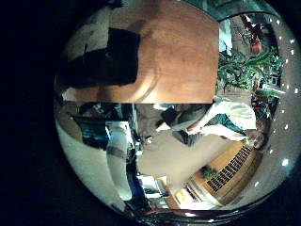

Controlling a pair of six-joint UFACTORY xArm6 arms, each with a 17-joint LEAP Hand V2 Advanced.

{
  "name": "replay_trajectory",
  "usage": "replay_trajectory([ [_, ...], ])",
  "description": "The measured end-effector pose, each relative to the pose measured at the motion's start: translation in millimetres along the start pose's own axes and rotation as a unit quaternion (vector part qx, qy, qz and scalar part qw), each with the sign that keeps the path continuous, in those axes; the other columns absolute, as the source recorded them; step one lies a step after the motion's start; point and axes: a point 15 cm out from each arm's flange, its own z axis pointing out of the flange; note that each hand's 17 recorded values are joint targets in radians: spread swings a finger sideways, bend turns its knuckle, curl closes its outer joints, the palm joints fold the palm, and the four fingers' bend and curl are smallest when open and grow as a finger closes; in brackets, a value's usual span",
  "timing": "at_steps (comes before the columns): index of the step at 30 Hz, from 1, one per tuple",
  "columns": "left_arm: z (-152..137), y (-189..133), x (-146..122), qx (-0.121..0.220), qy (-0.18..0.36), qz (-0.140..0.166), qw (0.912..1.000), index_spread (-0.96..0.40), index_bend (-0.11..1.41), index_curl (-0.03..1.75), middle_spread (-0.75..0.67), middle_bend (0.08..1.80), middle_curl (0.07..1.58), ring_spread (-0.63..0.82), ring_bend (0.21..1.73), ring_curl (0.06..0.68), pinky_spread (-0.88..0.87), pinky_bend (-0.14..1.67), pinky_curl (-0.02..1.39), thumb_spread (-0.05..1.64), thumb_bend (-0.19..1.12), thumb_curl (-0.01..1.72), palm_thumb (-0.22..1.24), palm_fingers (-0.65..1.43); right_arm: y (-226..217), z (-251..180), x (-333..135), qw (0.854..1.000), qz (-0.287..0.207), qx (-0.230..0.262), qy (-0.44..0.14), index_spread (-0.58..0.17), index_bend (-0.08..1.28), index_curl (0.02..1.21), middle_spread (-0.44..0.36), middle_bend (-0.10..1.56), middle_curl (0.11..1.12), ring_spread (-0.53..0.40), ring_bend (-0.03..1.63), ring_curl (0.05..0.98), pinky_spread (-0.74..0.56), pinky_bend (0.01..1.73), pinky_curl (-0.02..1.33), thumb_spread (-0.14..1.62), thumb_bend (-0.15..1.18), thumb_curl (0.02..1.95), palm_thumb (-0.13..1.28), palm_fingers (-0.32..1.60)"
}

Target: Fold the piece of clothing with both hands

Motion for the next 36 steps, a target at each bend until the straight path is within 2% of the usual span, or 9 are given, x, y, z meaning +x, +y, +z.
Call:
replay_trajectory([
  [5, 5, -66, -9, 0.049, -0.045, -0.028, 0.9974, -0.79, 0.25, 1.13, -0.56, 0.98, 0.89, -0.42, 1.39, 0.552, -0.56, 1.28, 0.61, 1.56, 1.10, 1.31, 0.28, 1.12, -32, 37, 15, 0.999, 0.011, -0.032, -0.011, -0.376, 0.95, 0.98, -0.224, 1.18, 0.93, -0.247, 1.37, 0.741, -0.24, 1.26, 0.85, 1.44, 0.04, 0.41, 0.90, 0.96],
  [10, 10, -128, -14, 0.100, -0.074, -0.028, 0.9918, -0.79, 0.26, 1.13, -0.56, 0.98, 0.89, -0.42, 1.39, 0.553, -0.56, 1.28, 0.62, 1.56, 1.10, 1.31, 0.29, 1.12, -71, 49, 21, 0.999, 0.013, -0.040, -0.029, -0.378, 0.95, 1.00, -0.227, 1.19, 0.95, -0.252, 1.38, 0.753, -0.24, 1.25, 0.88, 1.45, 0.03, 0.42, 0.90, 0.92],
  [16, 8, -183, -22, 0.160, -0.100, -0.028, 0.9816, -0.79, 0.27, 1.13, -0.56, 0.97, 0.89, -0.42, 1.38, 0.554, -0.56, 1.26, 0.62, 1.56, 1.12, 1.29, 0.29, 1.11, -115, 63, 16, 0.998, 0.018, -0.019, -0.055, -0.381, 0.95, 1.02, -0.227, 1.20, 0.97, -0.257, 1.39, 0.767, -0.25, 1.24, 0.91, 1.45, 0.02, 0.42, 0.91, 0.88],
  [22, 11, -214, -32, 0.187, -0.122, -0.038, 0.9741, -0.78, 0.24, 1.12, -0.56, 0.94, 0.88, -0.43, 1.38, 0.553, -0.56, 1.25, 0.62, 1.56, 1.12, 1.27, 0.29, 1.09, -164, 63, 20, 0.999, 0.016, -0.012, -0.050, -0.387, 0.92, 1.04, -0.228, 1.19, 0.97, -0.257, 1.39, 0.776, -0.27, 1.23, 0.93, 1.46, 0.00, 0.41, 0.89, 0.80],
  [25, 14, -228, -34, 0.198, -0.123, -0.040, 0.9716, -0.75, 0.15, 1.09, -0.55, 0.87, 0.86, -0.43, 1.38, 0.555, -0.57, 1.24, 0.63, 1.50, 1.02, 1.20, 0.22, 0.97, -183, 71, 25, 0.998, 0.018, -0.015, -0.052, -0.384, 0.73, 0.99, -0.227, 1.15, 0.95, -0.254, 1.39, 0.771, -0.32, 1.16, 0.91, 1.46, -0.03, 0.40, 0.82, 0.56],
  [27, 18, -236, -37, 0.202, -0.122, -0.044, 0.9707, -0.71, 0.13, 1.07, -0.54, 0.78, 0.85, -0.44, 1.37, 0.562, -0.58, 1.23, 0.64, 1.43, 0.90, 1.12, 0.15, 0.74, -193, 73, 28, 0.998, 0.018, -0.015, -0.053, -0.382, 0.55, 0.93, -0.214, 1.08, 0.92, -0.257, 1.40, 0.761, -0.34, 1.07, 0.88, 1.45, -0.03, 0.39, 0.77, 0.31],
  [29, 20, -237, -44, 0.202, -0.120, -0.054, 0.9704, -0.66, 0.15, 1.06, -0.49, 0.67, 0.84, -0.44, 1.33, 0.556, -0.57, 1.21, 0.65, 1.37, 0.80, 1.03, 0.10, 0.51, -200, 75, 31, 0.998, 0.018, -0.014, -0.054, -0.393, 0.51, 0.88, -0.200, 0.93, 0.85, -0.248, 1.30, 0.729, -0.26, 0.94, 0.85, 1.44, -0.03, 0.37, 0.73, 0.01],
  [31, 19, -239, -52, 0.208, -0.118, -0.066, 0.9687, -0.59, 0.17, 1.04, -0.42, 0.56, 0.81, -0.42, 1.27, 0.536, -0.55, 1.16, 0.64, 1.32, 0.69, 0.93, 0.05, 0.31, -205, 72, 33, 0.999, 0.018, -0.003, -0.051, -0.411, 0.47, 0.79, -0.172, 0.78, 0.77, -0.211, 1.16, 0.656, -0.13, 0.87, 0.79, 1.43, -0.02, 0.36, 0.71, -0.09],
  [36, 2, -237, -77, 0.242, -0.110, -0.095, 0.9592, -0.41, 0.19, 0.98, -0.21, 0.38, 0.72, -0.29, 1.14, 0.475, -0.45, 1.03, 0.62, 1.24, 0.45, 0.69, -0.04, 0.11, -218, 44, 41, 0.998, 0.016, 0.051, -0.034, -0.415, 0.39, 0.66, -0.130, 0.55, 0.63, -0.115, 0.92, 0.530, 0.14, 0.74, 0.67, 1.40, -0.02, 0.35, 0.66, -0.05],
])
